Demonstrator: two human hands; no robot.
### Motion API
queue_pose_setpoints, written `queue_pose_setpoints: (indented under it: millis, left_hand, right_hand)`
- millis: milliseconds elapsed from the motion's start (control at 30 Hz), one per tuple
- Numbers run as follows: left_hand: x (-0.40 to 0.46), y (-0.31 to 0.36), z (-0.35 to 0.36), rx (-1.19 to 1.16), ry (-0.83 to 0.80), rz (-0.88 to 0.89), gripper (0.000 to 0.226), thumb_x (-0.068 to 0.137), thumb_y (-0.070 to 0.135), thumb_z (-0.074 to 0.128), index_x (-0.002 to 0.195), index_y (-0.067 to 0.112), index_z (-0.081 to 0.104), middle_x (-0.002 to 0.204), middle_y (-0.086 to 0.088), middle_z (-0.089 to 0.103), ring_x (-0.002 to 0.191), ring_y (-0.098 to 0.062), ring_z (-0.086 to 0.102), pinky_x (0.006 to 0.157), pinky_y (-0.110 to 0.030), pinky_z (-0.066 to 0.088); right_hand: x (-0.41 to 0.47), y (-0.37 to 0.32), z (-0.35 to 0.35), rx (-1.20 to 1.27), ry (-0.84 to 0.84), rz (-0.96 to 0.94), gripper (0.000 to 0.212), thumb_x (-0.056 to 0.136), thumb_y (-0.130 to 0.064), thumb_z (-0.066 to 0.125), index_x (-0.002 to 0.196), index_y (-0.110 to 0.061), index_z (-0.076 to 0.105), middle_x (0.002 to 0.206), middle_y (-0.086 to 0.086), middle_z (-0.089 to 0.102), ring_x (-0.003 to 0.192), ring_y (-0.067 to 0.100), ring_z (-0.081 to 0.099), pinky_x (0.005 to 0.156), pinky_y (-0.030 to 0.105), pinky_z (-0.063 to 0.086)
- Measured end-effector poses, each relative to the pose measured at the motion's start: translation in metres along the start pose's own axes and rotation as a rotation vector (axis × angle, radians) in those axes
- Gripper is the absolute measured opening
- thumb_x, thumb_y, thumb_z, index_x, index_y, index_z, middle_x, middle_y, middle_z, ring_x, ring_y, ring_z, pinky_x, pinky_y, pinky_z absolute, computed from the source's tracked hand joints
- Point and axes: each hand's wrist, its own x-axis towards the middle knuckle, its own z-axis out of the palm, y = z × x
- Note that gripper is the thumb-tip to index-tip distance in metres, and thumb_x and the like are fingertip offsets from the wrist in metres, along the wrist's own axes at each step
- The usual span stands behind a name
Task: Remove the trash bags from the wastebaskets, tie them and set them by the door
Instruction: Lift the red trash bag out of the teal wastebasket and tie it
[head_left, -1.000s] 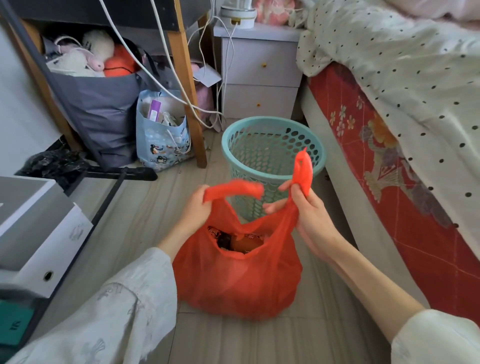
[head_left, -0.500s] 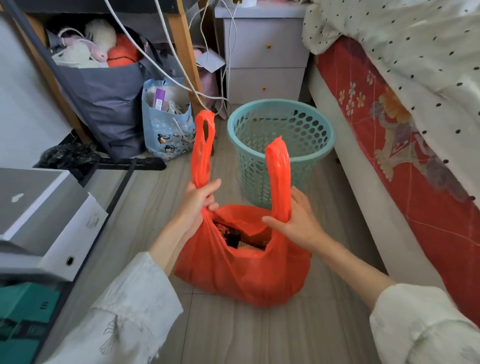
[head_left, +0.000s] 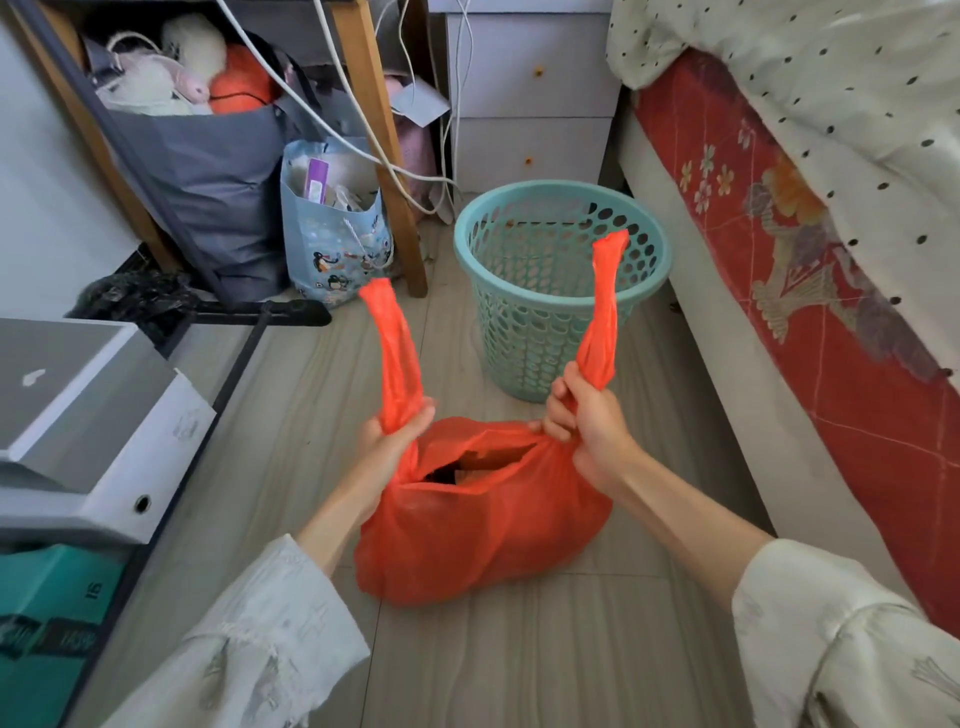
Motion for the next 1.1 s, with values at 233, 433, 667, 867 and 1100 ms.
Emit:
queue_pose_setpoints:
  millis: [233, 433, 667, 867, 1100]
  left_hand:
    - [0.006, 0.028, 0.005, -0.315, 0.163, 0.1, 0.039, 0.096, 0.044, 0.027, 0.068, 0.02, 0.039, 0.028, 0.008, 0.03, 0.024, -0.007, 0.032, 0.038, -0.016, 0.042]
    - [0.005, 0.035, 0.019, -0.394, 0.025, 0.016, 0.025, 0.089, 0.004, 0.033, 0.074, 0.022, 0.041, 0.042, 0.011, 0.03, 0.028, -0.001, 0.021, 0.034, -0.011, 0.017]
    - [0.001, 0.011, 0.024, 0.117, 0.065, 0.058, 0.027, 0.087, -0.006, 0.035, 0.082, 0.018, 0.046, 0.062, 0.0, 0.038, 0.041, -0.001, 0.04, 0.046, -0.015, 0.034]
    - [-0.006, 0.015, 0.017, -0.105, -0.059, -0.015, 0.03, 0.099, 0.02, 0.032, 0.073, 0.014, 0.047, 0.039, 0.006, 0.047, 0.039, -0.008, 0.054, 0.06, -0.026, 0.051]
    - [-0.014, 0.026, 0.033, -0.007, -0.19, -0.063, 0.033, 0.099, 0.028, 0.03, 0.068, 0.018, 0.036, 0.031, 0.008, 0.025, 0.025, 0.001, 0.018, 0.031, -0.006, 0.015]
  right_hand:
    - [-0.002, 0.002, -0.01, -0.495, 0.115, -0.155, 0.026, 0.093, -0.019, 0.051, 0.069, -0.021, 0.039, 0.045, -0.005, 0.034, 0.023, 0.002, 0.029, 0.038, 0.023, 0.033]
    - [-0.007, 0.006, -0.01, -0.827, -0.001, -0.125, 0.017, 0.088, -0.026, 0.056, 0.08, -0.026, 0.042, 0.063, -0.009, 0.039, 0.048, 0.003, 0.037, 0.045, 0.016, 0.026]
    - [-0.005, 0.01, 0.0, -0.834, 0.02, -0.027, 0.032, 0.095, -0.01, 0.032, 0.066, -0.017, 0.045, 0.055, 0.001, 0.039, 0.043, 0.011, 0.034, 0.042, 0.022, 0.027]
    - [0.0, 0.009, 0.003, -0.527, 0.057, 0.023, 0.034, 0.096, -0.007, 0.03, 0.065, -0.012, 0.043, 0.049, 0.005, 0.037, 0.034, 0.01, 0.039, 0.041, 0.022, 0.032]
    - [-0.005, 0.007, -0.007, -0.721, 0.007, 0.198, 0.019, 0.086, -0.017, 0.046, 0.069, -0.021, 0.038, 0.057, -0.001, 0.027, 0.026, 0.002, 0.023, 0.035, 0.017, 0.022]
